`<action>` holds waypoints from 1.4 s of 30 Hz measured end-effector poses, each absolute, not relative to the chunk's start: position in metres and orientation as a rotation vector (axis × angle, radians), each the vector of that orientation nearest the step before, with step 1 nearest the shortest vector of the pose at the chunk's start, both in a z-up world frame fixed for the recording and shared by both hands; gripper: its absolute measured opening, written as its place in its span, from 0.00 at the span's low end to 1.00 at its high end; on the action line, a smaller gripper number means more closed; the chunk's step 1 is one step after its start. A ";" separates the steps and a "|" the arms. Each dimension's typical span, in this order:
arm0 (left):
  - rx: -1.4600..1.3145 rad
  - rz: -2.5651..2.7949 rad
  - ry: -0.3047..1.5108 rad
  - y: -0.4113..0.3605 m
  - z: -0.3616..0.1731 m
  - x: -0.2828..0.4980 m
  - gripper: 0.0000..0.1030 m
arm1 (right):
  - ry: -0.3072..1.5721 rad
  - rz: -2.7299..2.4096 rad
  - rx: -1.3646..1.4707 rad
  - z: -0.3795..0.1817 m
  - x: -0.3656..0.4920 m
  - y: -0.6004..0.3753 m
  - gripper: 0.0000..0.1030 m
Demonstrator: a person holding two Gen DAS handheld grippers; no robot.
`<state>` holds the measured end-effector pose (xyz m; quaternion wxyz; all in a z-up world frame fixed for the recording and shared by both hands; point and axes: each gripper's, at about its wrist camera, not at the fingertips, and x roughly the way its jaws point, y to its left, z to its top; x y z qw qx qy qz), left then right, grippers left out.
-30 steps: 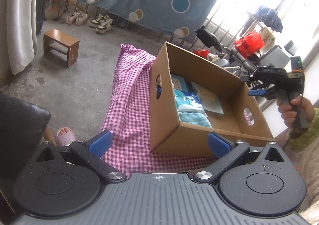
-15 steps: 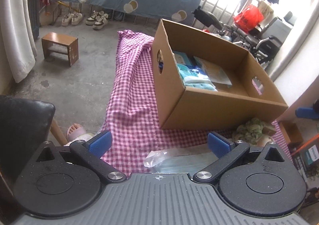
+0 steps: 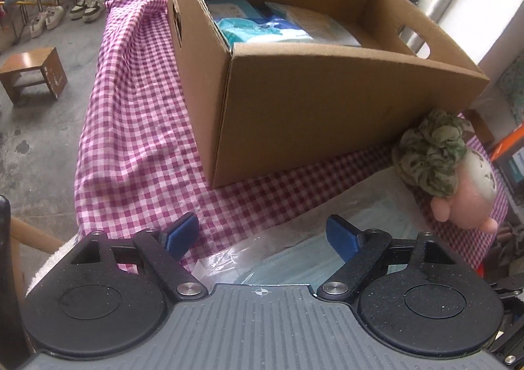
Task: Organize soft objects
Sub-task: 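Move the right gripper back to the blue face mask packet, then grasp the face mask packet edge with the right gripper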
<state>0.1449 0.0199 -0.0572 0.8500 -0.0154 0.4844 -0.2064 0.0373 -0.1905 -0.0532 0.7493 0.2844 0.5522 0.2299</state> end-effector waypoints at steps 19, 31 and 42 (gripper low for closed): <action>-0.240 -0.606 1.176 0.036 -0.066 0.065 0.83 | 1.140 0.390 0.725 -0.053 0.042 -0.224 0.64; -0.205 -0.689 1.196 0.015 -0.062 0.017 0.90 | 1.111 0.356 0.678 -0.048 0.052 -0.235 0.67; -0.205 -0.690 1.149 -0.006 -0.074 0.060 0.86 | 1.073 0.383 0.716 -0.052 0.061 -0.228 0.70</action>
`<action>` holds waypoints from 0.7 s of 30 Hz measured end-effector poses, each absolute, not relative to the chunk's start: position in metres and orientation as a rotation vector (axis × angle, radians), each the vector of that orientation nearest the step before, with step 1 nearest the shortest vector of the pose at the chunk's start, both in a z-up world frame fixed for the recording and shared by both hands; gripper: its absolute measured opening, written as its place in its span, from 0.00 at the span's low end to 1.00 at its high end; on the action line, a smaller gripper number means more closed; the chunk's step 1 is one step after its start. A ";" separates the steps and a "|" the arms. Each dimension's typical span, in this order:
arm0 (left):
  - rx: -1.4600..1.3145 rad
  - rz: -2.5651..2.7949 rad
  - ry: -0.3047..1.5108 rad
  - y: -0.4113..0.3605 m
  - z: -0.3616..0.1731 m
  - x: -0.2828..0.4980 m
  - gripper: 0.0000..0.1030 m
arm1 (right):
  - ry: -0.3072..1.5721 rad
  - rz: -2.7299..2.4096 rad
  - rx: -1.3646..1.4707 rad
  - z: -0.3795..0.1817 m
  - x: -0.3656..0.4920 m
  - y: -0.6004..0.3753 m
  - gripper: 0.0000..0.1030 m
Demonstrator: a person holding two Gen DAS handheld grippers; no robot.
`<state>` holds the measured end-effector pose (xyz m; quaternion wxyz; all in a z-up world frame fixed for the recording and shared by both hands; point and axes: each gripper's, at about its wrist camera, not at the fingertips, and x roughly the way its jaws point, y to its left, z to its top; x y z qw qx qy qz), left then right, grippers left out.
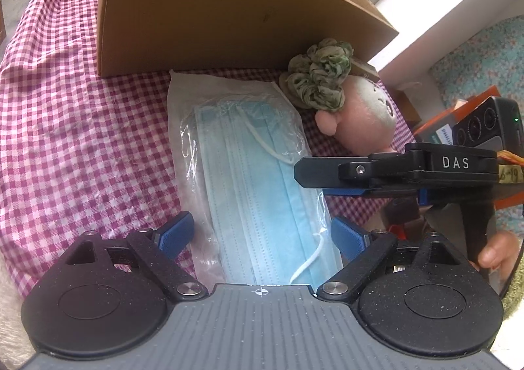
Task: Organize soft objects
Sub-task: 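Grasp the face mask packet edge with the right gripper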
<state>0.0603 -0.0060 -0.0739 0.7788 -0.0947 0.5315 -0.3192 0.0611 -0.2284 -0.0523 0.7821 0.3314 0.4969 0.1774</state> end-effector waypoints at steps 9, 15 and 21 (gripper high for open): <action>-0.270 -0.723 1.103 -0.006 -0.079 0.071 0.85 | 1.014 0.370 0.740 -0.061 0.062 -0.215 0.52; -0.344 -0.742 1.080 0.014 -0.068 0.064 0.82 | 1.007 0.360 0.747 -0.058 0.052 -0.215 0.19; -0.392 -0.758 1.061 0.023 -0.055 0.051 0.82 | 0.947 0.417 0.709 -0.034 0.041 -0.211 0.15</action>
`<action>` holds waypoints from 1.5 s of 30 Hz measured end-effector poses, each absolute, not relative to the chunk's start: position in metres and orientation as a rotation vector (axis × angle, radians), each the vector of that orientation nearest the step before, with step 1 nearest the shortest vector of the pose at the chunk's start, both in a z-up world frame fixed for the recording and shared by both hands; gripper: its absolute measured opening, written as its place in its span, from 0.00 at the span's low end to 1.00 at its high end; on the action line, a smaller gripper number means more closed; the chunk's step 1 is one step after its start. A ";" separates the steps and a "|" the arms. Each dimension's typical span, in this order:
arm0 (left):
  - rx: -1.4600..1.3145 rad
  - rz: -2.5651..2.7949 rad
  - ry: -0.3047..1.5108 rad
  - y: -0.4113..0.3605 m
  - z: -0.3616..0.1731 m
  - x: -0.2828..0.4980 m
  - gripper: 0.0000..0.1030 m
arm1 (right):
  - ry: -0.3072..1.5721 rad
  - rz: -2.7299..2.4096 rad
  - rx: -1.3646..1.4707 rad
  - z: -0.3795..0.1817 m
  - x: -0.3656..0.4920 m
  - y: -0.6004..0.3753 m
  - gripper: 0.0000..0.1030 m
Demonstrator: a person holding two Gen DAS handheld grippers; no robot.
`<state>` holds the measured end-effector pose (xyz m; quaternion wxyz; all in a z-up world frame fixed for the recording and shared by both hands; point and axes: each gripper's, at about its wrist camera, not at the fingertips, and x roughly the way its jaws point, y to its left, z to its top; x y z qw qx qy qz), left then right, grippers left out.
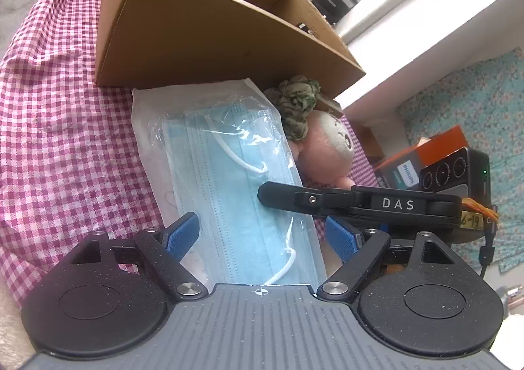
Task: Organize soft objects
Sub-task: 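Grasp the face mask packet edge with the right gripper, then carry the face mask packet into the cardboard box and release it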
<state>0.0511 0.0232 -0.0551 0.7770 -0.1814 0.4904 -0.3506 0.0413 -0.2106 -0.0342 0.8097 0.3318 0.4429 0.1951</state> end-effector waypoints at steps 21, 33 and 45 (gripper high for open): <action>-0.356 -0.776 0.764 -0.019 0.097 0.115 0.82 | 0.669 0.598 0.496 0.123 0.159 -0.293 0.14; -0.301 -0.732 0.907 -0.111 0.054 0.265 0.81 | 0.876 0.441 0.338 0.075 0.302 -0.345 0.14; -0.309 -0.636 0.960 -0.076 0.036 0.272 0.87 | 1.009 0.233 -0.070 0.035 0.341 -0.309 0.14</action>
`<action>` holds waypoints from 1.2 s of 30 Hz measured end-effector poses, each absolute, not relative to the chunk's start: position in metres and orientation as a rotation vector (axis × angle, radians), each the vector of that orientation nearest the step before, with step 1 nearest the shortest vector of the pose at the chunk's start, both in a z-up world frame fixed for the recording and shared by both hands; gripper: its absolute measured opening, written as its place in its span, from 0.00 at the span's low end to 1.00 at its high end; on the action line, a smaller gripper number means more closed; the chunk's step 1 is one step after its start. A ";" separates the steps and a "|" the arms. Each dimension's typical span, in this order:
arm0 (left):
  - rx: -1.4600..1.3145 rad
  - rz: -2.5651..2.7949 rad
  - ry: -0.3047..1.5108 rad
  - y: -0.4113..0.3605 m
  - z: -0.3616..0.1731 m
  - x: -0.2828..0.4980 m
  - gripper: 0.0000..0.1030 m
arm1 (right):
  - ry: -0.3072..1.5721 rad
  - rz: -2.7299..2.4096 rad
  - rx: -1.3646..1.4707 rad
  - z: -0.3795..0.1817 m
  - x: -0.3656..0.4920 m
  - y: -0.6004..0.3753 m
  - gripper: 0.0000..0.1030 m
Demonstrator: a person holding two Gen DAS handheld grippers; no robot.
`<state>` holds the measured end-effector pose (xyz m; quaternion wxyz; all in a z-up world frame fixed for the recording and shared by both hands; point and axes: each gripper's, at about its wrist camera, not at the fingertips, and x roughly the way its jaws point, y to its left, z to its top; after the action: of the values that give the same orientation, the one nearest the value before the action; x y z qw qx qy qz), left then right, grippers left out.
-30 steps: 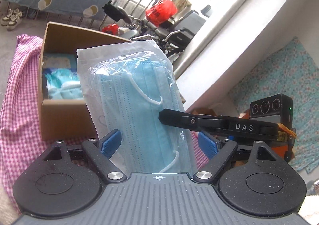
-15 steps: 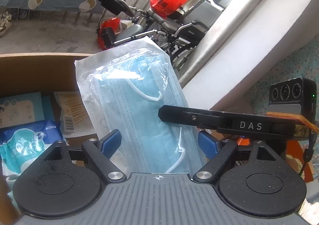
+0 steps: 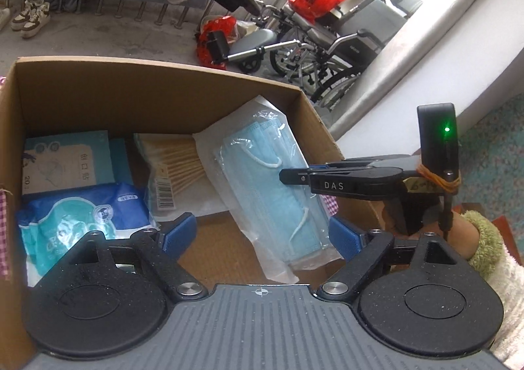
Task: Organize soft objects
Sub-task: 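Carry the face mask packet into the cardboard box and release it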
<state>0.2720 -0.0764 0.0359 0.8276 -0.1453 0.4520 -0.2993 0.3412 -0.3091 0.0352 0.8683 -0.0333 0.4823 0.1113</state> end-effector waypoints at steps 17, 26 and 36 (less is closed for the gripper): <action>-0.343 -0.479 0.751 0.028 0.075 0.173 0.99 | 0.960 0.311 -0.314 0.066 0.326 -0.248 0.50; -0.379 -0.454 0.750 0.037 0.064 0.177 0.99 | 1.346 0.453 -0.234 -0.009 0.357 -0.213 0.49; -0.390 -0.467 0.757 0.045 0.056 0.178 0.99 | 1.291 0.362 -0.160 -0.006 0.375 -0.243 0.43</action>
<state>0.1779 0.0452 0.0558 0.8845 -0.1874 0.3637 -0.2243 0.3746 -0.2435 -0.0056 0.7805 -0.0741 0.5977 0.1677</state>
